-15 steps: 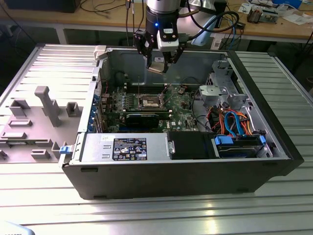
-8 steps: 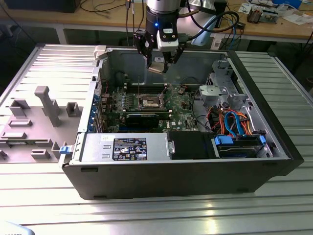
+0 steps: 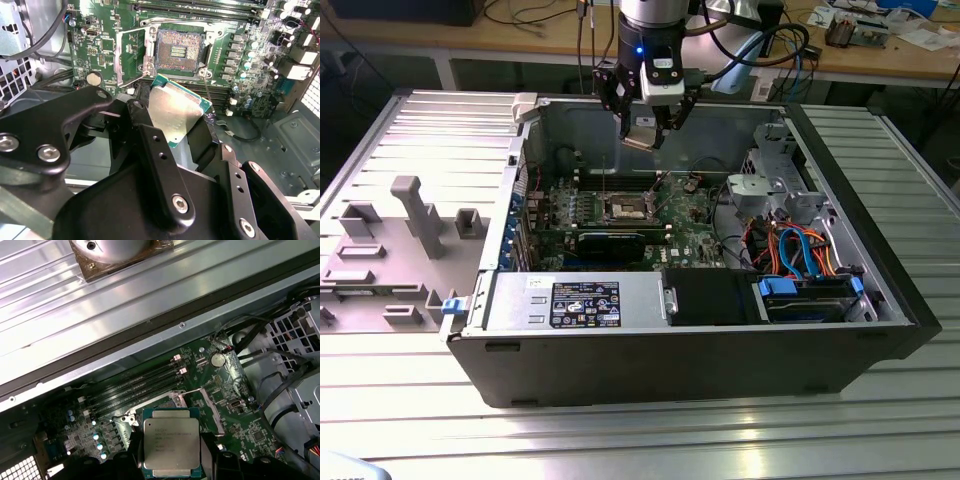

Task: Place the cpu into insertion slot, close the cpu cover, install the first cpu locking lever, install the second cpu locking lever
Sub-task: 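Place the cpu into insertion slot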

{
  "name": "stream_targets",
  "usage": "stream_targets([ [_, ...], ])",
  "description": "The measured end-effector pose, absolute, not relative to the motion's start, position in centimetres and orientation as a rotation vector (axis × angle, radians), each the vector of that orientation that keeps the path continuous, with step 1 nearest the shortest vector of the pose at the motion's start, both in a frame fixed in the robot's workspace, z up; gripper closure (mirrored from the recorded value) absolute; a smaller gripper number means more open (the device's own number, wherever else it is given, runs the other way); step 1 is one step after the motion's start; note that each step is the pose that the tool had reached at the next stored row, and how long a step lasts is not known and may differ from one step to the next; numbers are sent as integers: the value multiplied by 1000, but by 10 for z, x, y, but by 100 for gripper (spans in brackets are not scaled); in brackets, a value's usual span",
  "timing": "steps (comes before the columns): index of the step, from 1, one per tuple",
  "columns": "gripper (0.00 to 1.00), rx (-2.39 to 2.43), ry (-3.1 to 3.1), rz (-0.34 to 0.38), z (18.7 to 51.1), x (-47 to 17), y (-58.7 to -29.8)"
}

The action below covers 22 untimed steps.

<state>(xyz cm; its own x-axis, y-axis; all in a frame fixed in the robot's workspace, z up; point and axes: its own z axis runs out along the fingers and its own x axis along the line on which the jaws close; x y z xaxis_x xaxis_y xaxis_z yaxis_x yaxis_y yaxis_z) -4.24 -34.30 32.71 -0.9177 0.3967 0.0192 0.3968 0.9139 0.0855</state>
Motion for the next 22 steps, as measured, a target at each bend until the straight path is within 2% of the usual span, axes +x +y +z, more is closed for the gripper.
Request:
stream_targets([
  [22,45,-670,-3066,-138,327,-42,-343],
])
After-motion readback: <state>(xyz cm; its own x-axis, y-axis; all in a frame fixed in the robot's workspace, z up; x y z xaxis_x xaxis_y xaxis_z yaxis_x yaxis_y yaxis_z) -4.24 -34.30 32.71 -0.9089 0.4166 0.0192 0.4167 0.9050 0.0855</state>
